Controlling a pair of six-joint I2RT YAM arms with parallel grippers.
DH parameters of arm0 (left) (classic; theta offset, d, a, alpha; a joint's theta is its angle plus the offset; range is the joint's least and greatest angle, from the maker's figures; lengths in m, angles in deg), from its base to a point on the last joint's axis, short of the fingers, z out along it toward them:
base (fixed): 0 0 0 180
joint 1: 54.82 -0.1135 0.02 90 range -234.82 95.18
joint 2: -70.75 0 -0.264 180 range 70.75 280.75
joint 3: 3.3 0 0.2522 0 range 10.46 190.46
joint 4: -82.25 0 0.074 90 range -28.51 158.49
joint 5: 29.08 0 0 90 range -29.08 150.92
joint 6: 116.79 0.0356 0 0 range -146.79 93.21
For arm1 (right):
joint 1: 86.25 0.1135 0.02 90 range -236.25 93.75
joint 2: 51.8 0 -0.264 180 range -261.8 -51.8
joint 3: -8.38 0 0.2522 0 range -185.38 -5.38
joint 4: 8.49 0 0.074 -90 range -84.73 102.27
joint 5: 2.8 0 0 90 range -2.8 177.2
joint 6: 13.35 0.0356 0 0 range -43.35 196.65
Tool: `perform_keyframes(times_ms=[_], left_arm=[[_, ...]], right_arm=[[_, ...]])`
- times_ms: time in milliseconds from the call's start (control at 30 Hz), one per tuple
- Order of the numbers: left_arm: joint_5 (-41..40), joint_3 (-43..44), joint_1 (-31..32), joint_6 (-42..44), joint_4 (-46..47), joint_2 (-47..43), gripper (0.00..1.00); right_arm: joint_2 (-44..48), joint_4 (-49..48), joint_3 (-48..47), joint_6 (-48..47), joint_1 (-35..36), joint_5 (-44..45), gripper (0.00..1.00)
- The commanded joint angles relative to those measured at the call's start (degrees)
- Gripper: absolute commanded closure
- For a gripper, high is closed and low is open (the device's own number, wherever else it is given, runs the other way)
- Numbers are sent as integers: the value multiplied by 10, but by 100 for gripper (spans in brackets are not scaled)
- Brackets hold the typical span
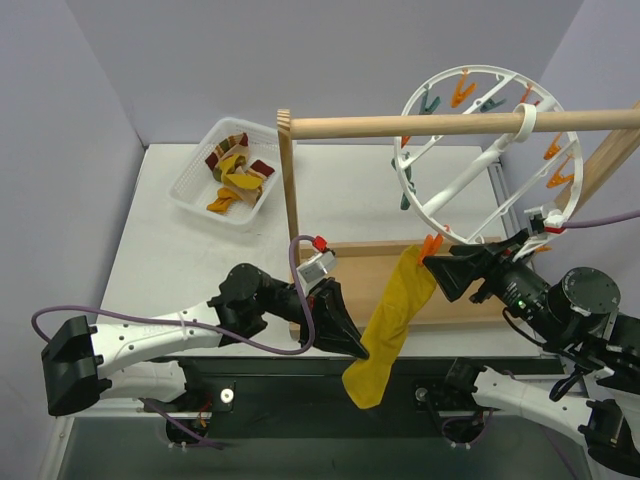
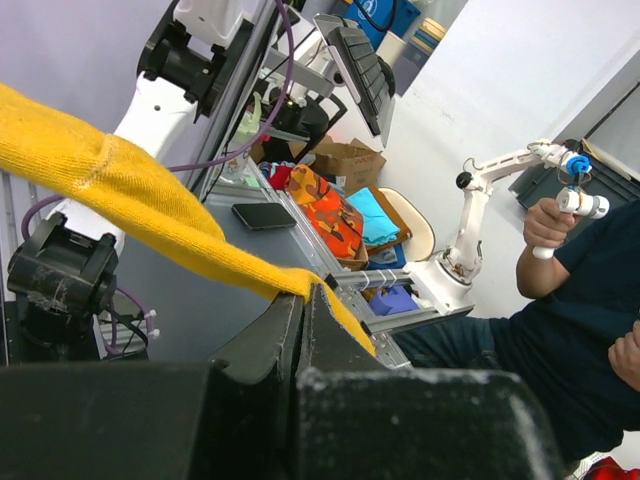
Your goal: Remove the socks clipped to the hanger
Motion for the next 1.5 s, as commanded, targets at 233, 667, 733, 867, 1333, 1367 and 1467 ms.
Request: perform_keyframes(times_ms=[233, 667, 733, 867, 1333, 1367, 1467], left_arm=[[1, 11, 18, -2, 40, -2, 100], [-4, 17, 35, 1, 41, 7, 100], [-5, 17, 38, 1, 41, 7, 100], [-5, 20, 44, 3, 41, 9, 100], [-10, 21, 59, 12, 34, 14, 100], [-11, 22, 60, 13, 29, 14, 100], [-15, 23, 61, 19, 24, 14, 100]], right_arm=[[7, -41, 35, 9, 2, 20, 36], [-18, -62, 29, 19, 3, 67, 45], [-23, -63, 30, 24, 3, 68, 46], [-27, -65, 32, 33, 3, 73, 51], [-31, -82, 43, 50, 3, 103, 57], [-32, -82, 43, 51, 3, 100, 58], [-36, -80, 41, 62, 2, 94, 58]])
